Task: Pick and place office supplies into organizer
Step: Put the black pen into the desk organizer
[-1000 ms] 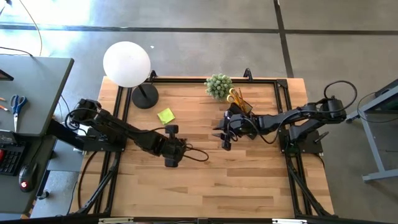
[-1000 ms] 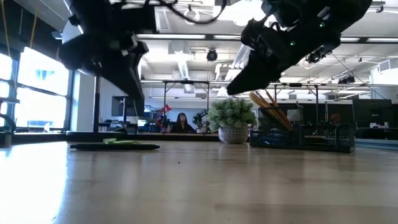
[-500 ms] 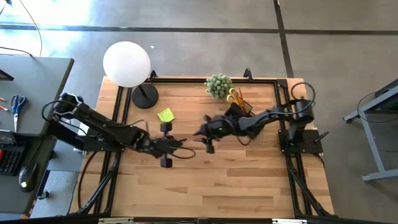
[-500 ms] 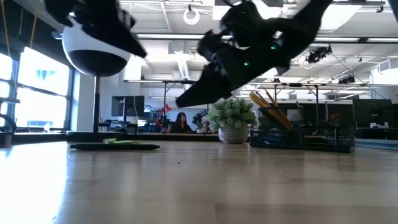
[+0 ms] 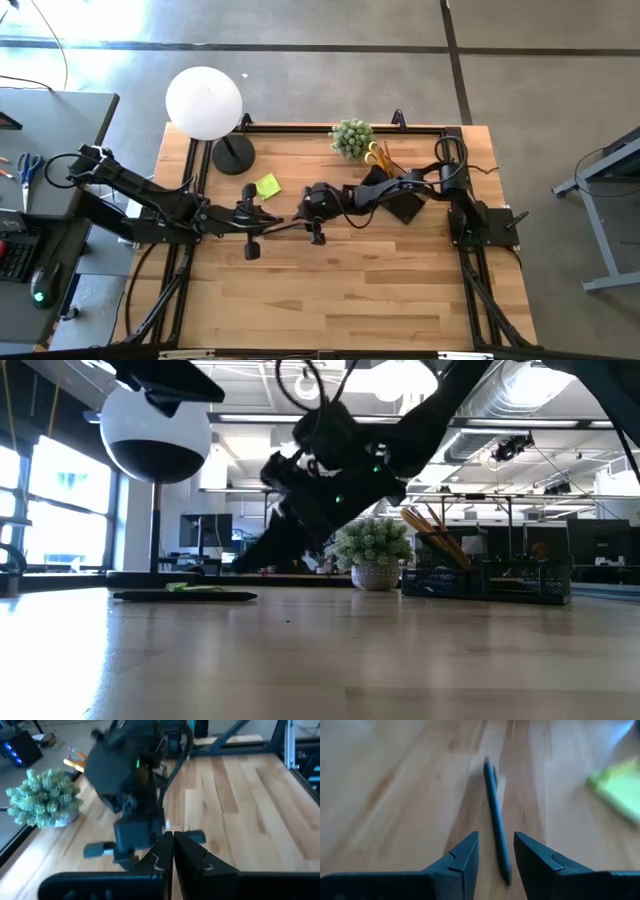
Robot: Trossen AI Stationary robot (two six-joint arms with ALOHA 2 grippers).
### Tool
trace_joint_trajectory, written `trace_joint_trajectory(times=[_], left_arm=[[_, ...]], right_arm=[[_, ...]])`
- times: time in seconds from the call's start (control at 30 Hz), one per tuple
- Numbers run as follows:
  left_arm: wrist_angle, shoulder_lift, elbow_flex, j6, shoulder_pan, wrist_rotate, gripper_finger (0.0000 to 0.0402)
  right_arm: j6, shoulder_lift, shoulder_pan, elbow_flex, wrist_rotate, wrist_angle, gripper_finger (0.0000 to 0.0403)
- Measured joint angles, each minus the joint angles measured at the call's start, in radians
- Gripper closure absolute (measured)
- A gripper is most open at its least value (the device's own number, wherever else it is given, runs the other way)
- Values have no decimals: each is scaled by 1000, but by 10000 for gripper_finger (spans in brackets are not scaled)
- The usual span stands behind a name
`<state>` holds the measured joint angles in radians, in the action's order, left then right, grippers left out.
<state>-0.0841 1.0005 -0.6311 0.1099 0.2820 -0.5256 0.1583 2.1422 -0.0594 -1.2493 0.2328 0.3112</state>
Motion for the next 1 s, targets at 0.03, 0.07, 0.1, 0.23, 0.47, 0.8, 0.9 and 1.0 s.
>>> trace_joint_trajectory(times=[0.03,0.07,0.1,0.23,0.47,0.8,0.9,1.0], left_arm=[[6,1,2,0,-1,2,397],[5,1,6,-1,-2,5,397],[9,2,8,-5,-2,5,396],[33,17,9,-23,-1,11,396],[51,26,6,-27,-1,9,396],[50,26,6,-27,0,9,396],[55,21,6,-27,0,9,396],[69,0,6,-27,0,9,396]], right_arm=[[0,16,-1,-11,3,-15,284],[0,35,-2,-26,0,-9,284],[0,43,-2,-29,-1,-21,284],[1,92,-2,-48,2,-22,284],[0,106,-2,-48,-1,-19,295],[-3,82,2,-50,-76,-113,381],[-6,29,5,-43,-129,-207,360],[12,-53,14,-39,-223,-323,365]])
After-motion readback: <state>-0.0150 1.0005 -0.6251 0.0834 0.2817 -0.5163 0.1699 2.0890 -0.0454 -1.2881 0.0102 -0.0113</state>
